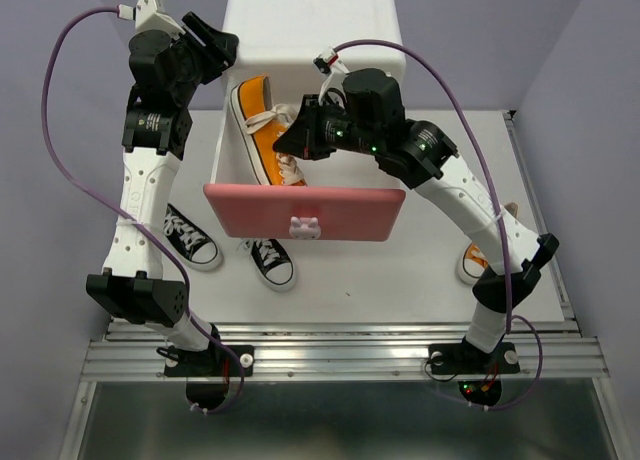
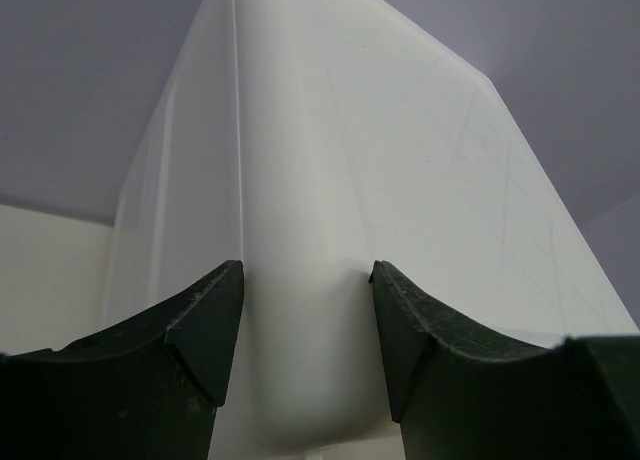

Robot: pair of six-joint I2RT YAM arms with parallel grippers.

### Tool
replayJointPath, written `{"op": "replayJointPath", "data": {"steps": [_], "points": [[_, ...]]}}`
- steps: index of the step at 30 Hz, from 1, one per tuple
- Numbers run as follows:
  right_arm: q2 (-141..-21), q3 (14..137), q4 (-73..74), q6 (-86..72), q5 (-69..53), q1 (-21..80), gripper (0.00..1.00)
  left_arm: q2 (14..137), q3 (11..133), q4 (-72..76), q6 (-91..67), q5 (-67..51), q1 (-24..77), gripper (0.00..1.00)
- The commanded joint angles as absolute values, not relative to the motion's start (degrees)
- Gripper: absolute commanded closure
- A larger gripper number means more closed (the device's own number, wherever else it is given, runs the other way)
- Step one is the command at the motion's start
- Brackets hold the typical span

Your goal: Place and organize the shoes in the shoe cabinet

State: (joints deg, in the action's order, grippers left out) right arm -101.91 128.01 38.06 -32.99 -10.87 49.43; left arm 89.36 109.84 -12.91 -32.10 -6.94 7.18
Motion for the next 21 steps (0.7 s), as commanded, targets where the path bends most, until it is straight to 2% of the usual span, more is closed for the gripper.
{"op": "replayJointPath", "data": {"steps": [1,8,15,21], "points": [[-98.26,128.41,34.19,-29.36,-14.33,49.57,0.99,92.46,106.17,-26.54,-30.32,-8.09,8.0,0.37],[-99.4,128.76,38.39,-29.44,-10.82,49.57,0.99,92.46,106.0,-26.54,-30.85,-7.74,8.0,0.37],[-102.65,135.08,45.79,-32.96,-0.89,50.19,0.99,91.67,104.94,-26.19,-31.2,-7.03,8.0,0.38],[-103.88,137.98,45.18,-37.35,10.96,53.78,1.0,91.14,104.06,-26.19,-31.11,-6.5,8.0,0.38]]}}
